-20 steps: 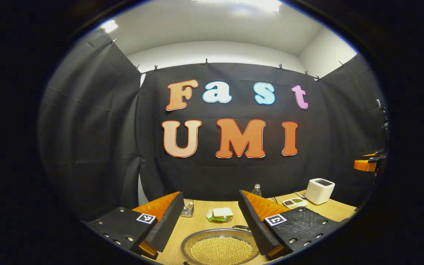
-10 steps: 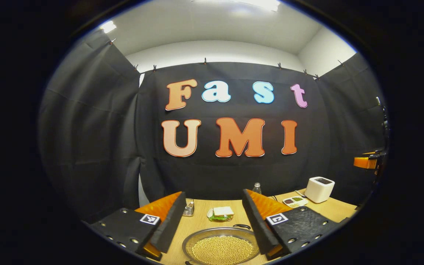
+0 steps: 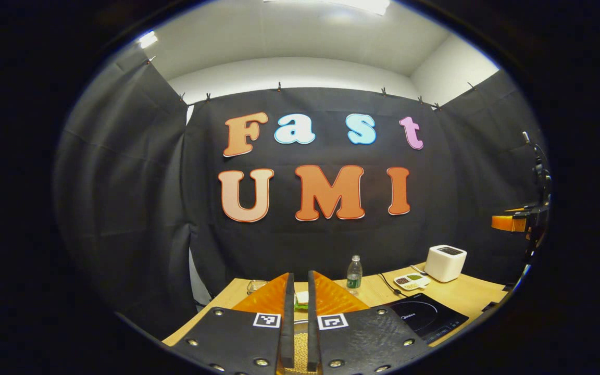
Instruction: First push the handle of the pot to place it horizontally, then grasp the pot with both hands and set it on the induction cooktop.
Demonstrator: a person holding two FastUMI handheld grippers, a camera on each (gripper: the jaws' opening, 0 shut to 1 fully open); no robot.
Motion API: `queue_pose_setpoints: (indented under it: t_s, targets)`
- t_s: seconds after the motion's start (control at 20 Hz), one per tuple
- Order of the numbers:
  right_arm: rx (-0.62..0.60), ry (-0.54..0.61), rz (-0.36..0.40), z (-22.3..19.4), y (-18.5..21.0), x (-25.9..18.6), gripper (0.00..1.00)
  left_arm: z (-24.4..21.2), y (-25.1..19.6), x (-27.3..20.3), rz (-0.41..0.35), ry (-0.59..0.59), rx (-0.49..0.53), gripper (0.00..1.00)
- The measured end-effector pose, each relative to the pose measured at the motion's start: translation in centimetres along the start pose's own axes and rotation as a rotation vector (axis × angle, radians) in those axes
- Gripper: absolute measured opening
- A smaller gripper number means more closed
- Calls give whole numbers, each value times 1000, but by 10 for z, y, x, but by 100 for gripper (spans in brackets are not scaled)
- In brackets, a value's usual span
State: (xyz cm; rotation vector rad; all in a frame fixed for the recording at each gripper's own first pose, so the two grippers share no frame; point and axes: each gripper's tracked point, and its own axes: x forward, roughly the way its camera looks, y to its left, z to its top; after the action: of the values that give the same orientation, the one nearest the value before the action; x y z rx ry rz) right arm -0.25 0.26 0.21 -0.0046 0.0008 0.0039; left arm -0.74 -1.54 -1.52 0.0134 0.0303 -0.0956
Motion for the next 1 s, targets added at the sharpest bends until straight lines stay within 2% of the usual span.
queue_pose_setpoints:
  t_s: [0.05, 0.55, 0.6, 0.7, 1.0]
  targets:
    - [3, 1, 3, 0, 1, 0, 100, -7, -2, 0, -14, 19, -5, 1]
    - [22, 0, -5, -3, -4, 2, 100, -76, -1, -20, -20, 158, -33, 2]
    - [20, 0, -5, -4, -4, 2, 96, -84, 0, -23, -20, 173, -31, 2]
    - [17, 0, -2, -5, -2, 2, 100, -101, 2, -29, -9, 209, -39, 2]
    - [1, -6, 4, -8, -1, 2, 100, -154, -6, -55, -30, 323, -94, 2]
